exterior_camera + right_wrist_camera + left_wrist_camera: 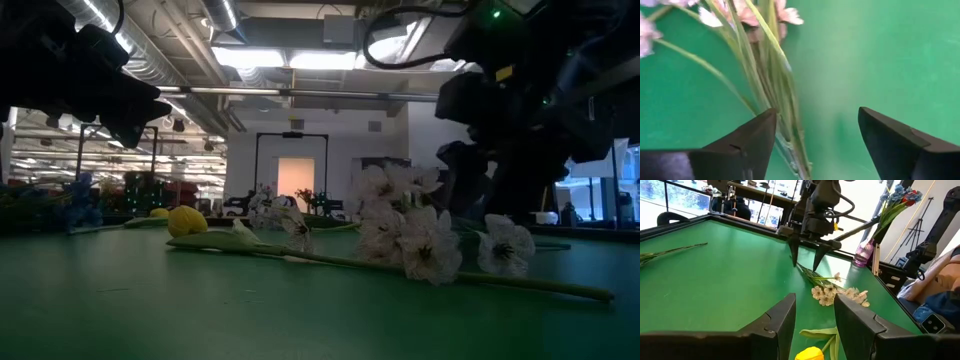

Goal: Sort flowers into vase by color
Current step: Move the white flower from the bottom to the top middle of the table

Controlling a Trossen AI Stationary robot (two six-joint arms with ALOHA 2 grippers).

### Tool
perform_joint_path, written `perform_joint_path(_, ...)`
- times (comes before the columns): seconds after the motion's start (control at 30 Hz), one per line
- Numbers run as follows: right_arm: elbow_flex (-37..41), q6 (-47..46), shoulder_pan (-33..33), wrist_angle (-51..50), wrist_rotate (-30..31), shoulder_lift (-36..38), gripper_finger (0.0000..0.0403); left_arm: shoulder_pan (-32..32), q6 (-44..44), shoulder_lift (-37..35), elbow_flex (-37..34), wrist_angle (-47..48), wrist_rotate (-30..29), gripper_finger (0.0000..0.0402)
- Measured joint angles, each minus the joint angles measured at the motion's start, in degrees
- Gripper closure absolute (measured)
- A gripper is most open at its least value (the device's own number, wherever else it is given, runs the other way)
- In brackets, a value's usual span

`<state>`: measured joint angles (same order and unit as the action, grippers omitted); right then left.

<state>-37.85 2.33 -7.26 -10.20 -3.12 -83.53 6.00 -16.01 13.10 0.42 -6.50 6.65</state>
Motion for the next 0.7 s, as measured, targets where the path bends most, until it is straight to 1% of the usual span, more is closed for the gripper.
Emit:
perform_joint_path(0.1,0.00,2.35,0.71,0.00,-3.55,0.00,0.0139,0.00,0.00,0.00,0.00,0.00,0.00,0.0269)
perform_joint_path(0.43,0.00,4.19,0.54,-0.18,-2.29,0.00,0.0146,0.00,0.00,0.00,0.00,0.00,-0.02,0.0269)
perform_joint_path(0.6,0.00,4.55,0.49,-0.42,-5.49,-1.39,0.0146,-0.01,0.00,0.01,-0.01,0.02,0.00,0.0269)
perform_joint_path(0.7,-0.02,5.81,0.47,0.26,-5.95,-4.54,0.0146,-0.02,0.00,0.02,-0.01,0.00,0.00,0.0269)
